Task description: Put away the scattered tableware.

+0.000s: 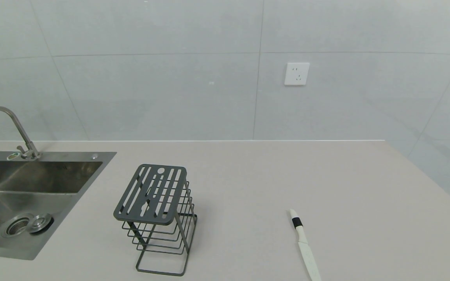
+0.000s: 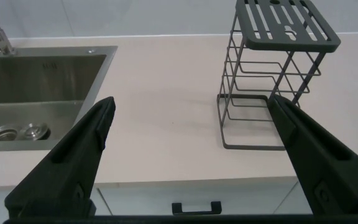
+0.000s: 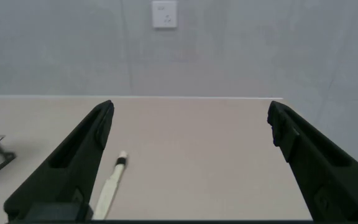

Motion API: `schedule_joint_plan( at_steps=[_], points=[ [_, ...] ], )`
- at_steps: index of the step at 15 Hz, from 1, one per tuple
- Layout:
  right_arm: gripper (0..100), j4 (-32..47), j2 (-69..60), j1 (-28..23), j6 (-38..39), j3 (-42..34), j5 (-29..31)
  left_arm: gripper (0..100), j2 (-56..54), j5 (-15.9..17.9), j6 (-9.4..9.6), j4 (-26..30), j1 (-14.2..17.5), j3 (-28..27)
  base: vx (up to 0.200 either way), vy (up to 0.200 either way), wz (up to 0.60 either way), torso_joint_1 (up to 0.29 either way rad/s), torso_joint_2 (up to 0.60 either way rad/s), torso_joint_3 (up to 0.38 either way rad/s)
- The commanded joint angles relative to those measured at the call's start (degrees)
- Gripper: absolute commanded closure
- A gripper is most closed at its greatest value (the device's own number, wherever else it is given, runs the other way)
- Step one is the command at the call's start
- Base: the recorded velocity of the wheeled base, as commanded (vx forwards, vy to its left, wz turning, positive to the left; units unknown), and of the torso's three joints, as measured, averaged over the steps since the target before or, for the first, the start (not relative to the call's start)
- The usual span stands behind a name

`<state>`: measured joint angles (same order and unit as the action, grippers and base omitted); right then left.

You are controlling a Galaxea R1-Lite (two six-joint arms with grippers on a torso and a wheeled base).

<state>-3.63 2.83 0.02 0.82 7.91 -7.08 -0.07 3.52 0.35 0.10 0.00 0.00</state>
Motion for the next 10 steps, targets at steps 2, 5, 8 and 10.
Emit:
schedule_joint_plan(
  at_steps=[2,5,8,10],
  points=[
    [0,12.2,18.9,3.8,0.0,15.3,-7.9,0,0.1,0.0,0.0,0.0,0.0,0.0,0.0,0.0,0.0,0.0,0.0,0.0],
    [0,12.5,35.8,6.9,-0.4,20.7,-7.9,0,0.1,0.1,0.09,0.0,0.0,0.0,0.0,0.0,0.0,0.0,0.0,0.0],
    [0,12.1,48.9,9.8,-0.6,20.9,-7.8,0,0.1,0.1,0.09,0.0,0.0,0.0,0.0,0.0,0.0,0.0,0.0,0.0],
    [0,10.0,55.5,12.7,-0.7,21.4,-7.3,0,0.1,0.1,0.09,0.1,0.0,0.0,0.0,0.0,0.0,0.0,0.0,0.0]
  ],
)
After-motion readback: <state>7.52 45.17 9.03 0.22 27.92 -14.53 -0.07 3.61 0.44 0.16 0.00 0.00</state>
